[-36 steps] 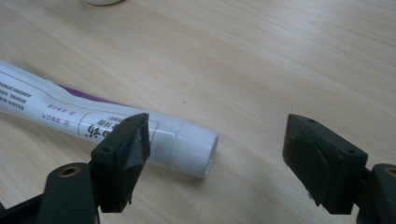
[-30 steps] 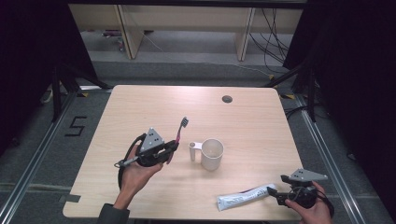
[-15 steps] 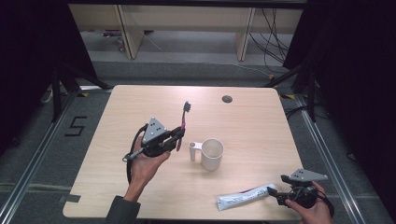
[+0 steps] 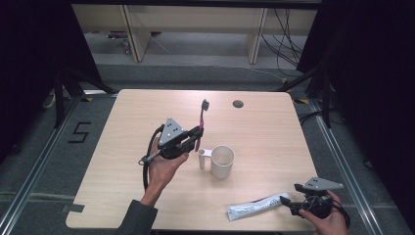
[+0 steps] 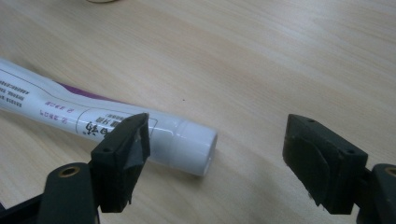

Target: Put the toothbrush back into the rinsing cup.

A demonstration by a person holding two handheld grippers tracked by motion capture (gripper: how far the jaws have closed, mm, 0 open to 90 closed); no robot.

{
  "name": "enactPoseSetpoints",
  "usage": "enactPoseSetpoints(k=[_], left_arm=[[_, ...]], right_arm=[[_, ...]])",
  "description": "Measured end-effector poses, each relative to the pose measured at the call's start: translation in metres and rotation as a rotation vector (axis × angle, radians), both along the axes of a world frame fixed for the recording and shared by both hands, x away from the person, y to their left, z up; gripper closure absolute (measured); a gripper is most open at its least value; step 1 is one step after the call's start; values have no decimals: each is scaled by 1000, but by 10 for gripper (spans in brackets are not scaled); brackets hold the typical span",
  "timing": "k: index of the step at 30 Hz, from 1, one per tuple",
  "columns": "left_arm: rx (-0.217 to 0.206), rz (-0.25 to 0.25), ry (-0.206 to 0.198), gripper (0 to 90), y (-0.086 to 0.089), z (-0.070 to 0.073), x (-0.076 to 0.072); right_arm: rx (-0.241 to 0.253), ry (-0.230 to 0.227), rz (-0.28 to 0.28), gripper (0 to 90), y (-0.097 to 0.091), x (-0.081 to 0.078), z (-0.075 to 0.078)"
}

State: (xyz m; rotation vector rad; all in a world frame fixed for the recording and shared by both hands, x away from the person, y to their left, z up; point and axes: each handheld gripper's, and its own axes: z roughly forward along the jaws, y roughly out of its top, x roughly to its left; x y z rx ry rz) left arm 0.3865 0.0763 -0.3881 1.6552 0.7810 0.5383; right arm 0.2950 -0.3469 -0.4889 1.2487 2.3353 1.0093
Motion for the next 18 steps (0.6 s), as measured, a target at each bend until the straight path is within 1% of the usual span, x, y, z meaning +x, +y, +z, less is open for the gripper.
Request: enactPoseSetpoints(k=[1, 3, 4, 5, 7, 9, 11, 12, 13, 16, 17, 18], left_arm=[[-8, 1, 3, 832, -2, -1, 2], [-6, 5, -2, 832, -4, -3, 3], [-10, -2, -2, 832, -5, -3, 4], [-10, -2, -2, 832, -5, -3, 4], [-16, -3, 2, 831, -6, -5, 6], [-8, 5, -1, 831, -7, -7, 6], [-10, 7, 1, 832, -8, -8, 7], [-10, 6, 6, 832, -9, -11, 8], [-12, 7, 7, 831, -10, -13, 9], [-12, 2, 12, 832, -11, -16, 9], [-4, 4, 10, 832, -11, -18, 10], [-4, 4, 10, 832, -11, -18, 10]], right_arm=[[6, 4, 3, 241, 0, 0, 0], [7, 3, 4, 241, 0, 0, 0], [7, 2, 4, 241, 0, 0, 0], [22, 23, -17, 241, 2, -2, 1], [17, 14, -6, 241, 1, -1, 0], [17, 13, -9, 241, 1, -1, 1], [17, 10, -7, 241, 0, -1, 1], [20, 20, -17, 241, 2, -2, 1], [12, 9, -9, 241, 1, -1, 1], [16, 8, -7, 241, 1, -1, 1], [11, -9, 2, 241, 0, 0, 0], [11, -9, 2, 241, 0, 0, 0]])
